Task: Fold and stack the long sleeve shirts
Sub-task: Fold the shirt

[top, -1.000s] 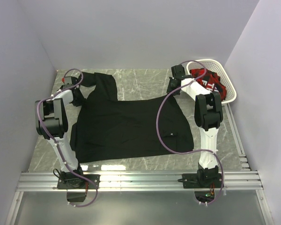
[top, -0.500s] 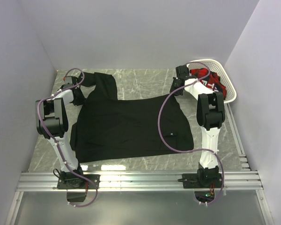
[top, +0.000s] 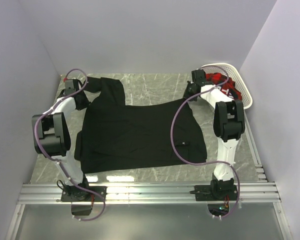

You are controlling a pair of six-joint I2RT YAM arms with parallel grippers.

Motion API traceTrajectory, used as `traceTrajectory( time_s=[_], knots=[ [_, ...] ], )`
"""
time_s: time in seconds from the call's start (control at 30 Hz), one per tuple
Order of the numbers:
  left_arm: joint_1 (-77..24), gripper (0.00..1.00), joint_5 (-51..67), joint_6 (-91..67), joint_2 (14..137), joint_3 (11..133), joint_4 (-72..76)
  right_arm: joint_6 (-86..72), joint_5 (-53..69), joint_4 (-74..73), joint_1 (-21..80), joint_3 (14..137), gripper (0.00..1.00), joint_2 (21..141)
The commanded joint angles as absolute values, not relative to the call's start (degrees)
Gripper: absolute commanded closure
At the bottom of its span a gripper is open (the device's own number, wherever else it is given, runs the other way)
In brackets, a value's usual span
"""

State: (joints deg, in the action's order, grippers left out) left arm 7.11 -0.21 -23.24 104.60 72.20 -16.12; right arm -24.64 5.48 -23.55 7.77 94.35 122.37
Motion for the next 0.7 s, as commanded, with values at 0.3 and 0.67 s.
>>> traceTrajectory(
  time_s=[0.3, 0.67],
  knots=[
    [6.86, 0.99, -2.45, -26.98, 95.54, 64.34, -12.13, -27.68, 7.12, -16.27, 6.68, 85.18, 1.0, 111.98],
    [6.94, 1.0, -4.48, -30.14, 88.07, 58.45, -12.3, -30.32, 7.12, -12.57, 6.5, 77.0, 1.0, 105.12]
  ],
)
